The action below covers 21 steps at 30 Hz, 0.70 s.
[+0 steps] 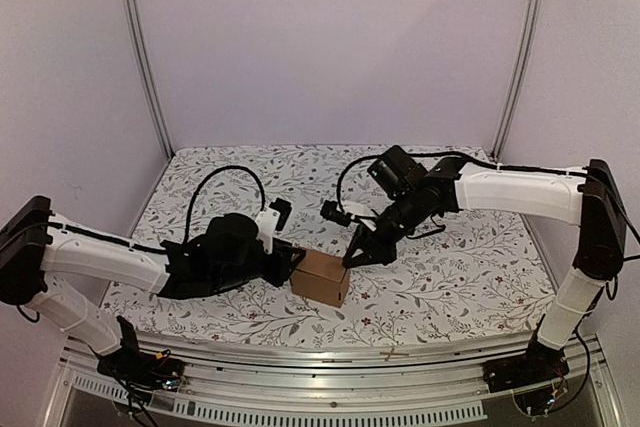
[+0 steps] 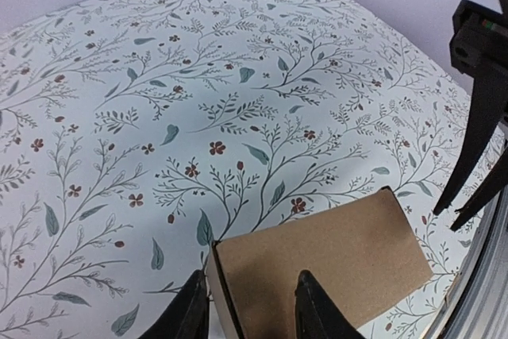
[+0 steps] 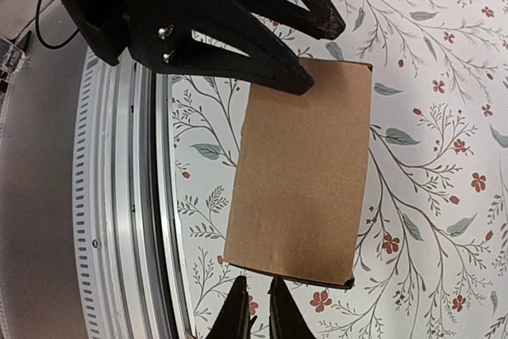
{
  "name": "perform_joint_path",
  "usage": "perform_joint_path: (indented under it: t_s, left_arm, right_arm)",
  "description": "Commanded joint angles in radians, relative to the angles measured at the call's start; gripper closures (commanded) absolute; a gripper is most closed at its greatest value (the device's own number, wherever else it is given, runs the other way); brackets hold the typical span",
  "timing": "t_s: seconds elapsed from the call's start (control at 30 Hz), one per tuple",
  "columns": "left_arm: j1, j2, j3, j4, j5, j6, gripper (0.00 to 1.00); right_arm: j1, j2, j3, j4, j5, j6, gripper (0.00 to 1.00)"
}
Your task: Fold the paper box
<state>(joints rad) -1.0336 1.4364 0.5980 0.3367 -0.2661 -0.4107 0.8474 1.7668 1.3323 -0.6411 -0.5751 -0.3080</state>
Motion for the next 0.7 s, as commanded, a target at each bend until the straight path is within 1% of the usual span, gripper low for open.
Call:
perform_joint_path:
  t_s: [0.0,0.1,0.2,0.3,0.43,0.5,0.57,0.67]
  left_arm:
    - [0.019,-0.086,0.111,-0.121,-0.010,0.092,0.62]
    - [0.026,-0.120,0.171,-0.167,-0.016,0.126,0.61]
    - [0.035,-0.123,0.187,-0.204,-0.012,0.142,0.62]
    - [0.039,-0.116,0.144,-0.199,-0.019,0.132,0.69]
    - [0.041,-0.092,0.040,-0.117,-0.004,0.091,0.78]
    - [0.040,-0.034,0.001,-0.073,0.016,0.088,0.82]
    - [0.039,0.058,-0.019,-0.039,0.016,0.071,0.85]
    - [0.024,0.150,-0.040,0.020,0.038,0.050,0.86]
  right_arm:
    - [-0.008,-0.111,0.013,-0.028,0.028,-0.028,0.91]
    - [-0.007,-0.119,0.013,-0.030,0.029,-0.031,0.91]
    - [-0.007,-0.119,0.010,-0.032,0.011,-0.028,0.90]
    - [-0.007,-0.118,0.014,-0.029,0.002,-0.026,0.90]
    - [-0.007,-0.100,0.022,-0.015,-0.005,-0.025,0.90]
    - [-0.007,-0.076,0.023,-0.006,-0.009,-0.026,0.90]
    - [-0.008,-0.031,0.019,0.008,0.000,-0.029,0.90]
    - [-0.006,0.037,0.008,0.011,-0.004,-0.031,0.90]
